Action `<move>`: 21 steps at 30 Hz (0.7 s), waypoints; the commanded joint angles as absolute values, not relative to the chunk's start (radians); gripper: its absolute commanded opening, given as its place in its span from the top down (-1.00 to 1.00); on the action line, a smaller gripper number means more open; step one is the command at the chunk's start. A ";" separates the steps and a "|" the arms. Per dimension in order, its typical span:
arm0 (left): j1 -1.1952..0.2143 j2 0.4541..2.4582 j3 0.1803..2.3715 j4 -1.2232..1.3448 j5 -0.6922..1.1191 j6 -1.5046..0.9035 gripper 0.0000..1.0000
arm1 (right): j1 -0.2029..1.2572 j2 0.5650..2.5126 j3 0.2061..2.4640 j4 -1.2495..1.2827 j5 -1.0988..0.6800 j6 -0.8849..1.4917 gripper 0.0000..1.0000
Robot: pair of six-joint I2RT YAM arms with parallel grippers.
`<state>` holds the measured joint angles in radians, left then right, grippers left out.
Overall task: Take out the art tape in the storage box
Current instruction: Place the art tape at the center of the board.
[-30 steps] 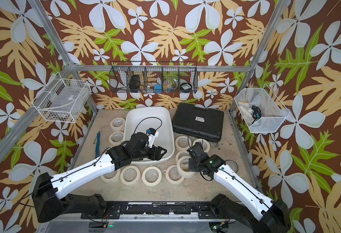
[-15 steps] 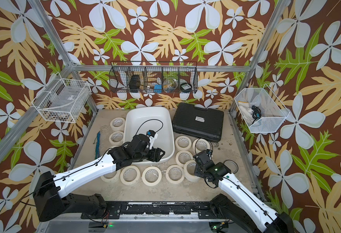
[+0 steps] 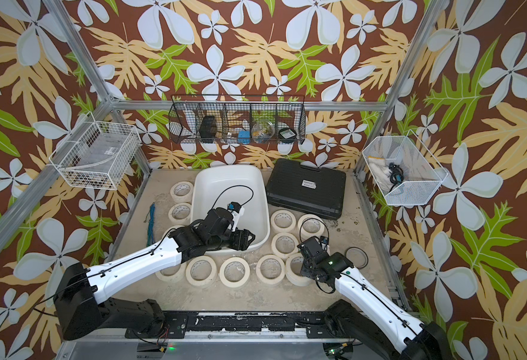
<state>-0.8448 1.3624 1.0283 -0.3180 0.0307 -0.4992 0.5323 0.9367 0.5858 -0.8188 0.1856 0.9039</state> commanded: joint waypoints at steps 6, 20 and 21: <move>-0.843 1.375 1.026 -0.307 0.031 -0.502 -0.43 | 0.532 1.015 0.562 -0.733 0.181 0.875 1.00; -0.843 1.382 1.022 -0.299 0.044 -0.503 -0.42 | 0.460 1.030 0.641 -0.744 0.265 0.864 1.00; -0.842 1.381 1.021 -0.300 0.043 -0.502 -0.42 | 0.460 1.023 0.655 -0.767 0.244 0.862 1.00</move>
<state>-0.8448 1.3842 1.0245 -0.3145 0.0353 -0.4995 0.4606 1.0317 0.6205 -0.7380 0.2150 0.8738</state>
